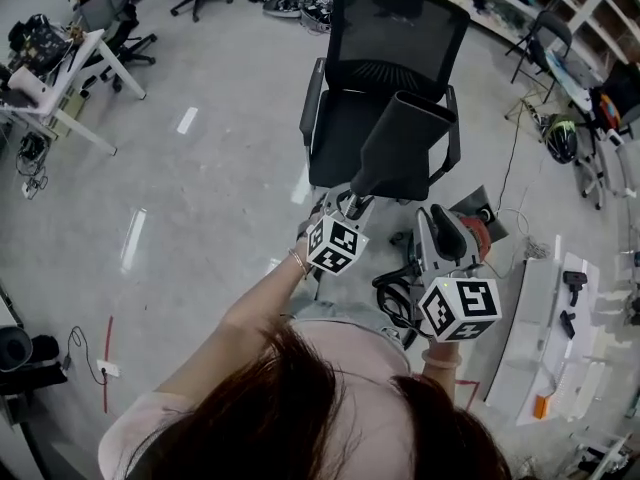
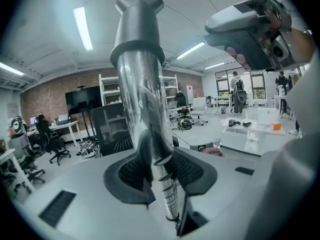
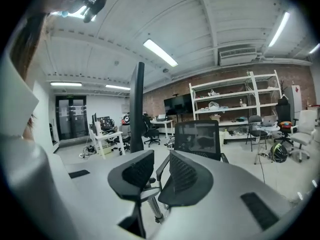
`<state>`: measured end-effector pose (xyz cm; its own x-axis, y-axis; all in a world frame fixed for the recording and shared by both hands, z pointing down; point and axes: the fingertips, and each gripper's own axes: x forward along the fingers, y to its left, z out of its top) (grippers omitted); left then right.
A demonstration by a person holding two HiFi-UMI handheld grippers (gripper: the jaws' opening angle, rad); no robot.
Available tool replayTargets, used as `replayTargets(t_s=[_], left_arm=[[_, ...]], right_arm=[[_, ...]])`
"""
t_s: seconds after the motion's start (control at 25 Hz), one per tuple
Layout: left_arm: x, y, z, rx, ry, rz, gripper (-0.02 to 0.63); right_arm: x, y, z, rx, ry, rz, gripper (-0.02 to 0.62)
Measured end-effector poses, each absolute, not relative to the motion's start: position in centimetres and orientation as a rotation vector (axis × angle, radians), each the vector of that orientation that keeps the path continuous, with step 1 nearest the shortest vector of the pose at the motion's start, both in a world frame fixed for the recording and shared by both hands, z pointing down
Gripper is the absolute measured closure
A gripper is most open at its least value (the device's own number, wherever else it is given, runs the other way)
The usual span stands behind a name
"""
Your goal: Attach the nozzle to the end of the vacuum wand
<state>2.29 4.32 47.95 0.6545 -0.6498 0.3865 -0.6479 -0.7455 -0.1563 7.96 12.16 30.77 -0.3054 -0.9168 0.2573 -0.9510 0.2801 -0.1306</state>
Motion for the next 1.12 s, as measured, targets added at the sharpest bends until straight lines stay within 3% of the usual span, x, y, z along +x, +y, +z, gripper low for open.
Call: replayTargets(t_s=[0.4, 1.12], left_arm=[[2.3, 6.2, 47.9, -2.801, 1.306, -0.733, 0.456], [2.0, 8.5, 47.4, -2.809, 1.293, -0.779, 0.456]], right_arm=[[11.0, 16.4, 27.9, 1.65, -2.501, 0.244, 0.482], [12.4, 20.5, 26.6, 1.761, -2.477, 0.307, 0.538]])
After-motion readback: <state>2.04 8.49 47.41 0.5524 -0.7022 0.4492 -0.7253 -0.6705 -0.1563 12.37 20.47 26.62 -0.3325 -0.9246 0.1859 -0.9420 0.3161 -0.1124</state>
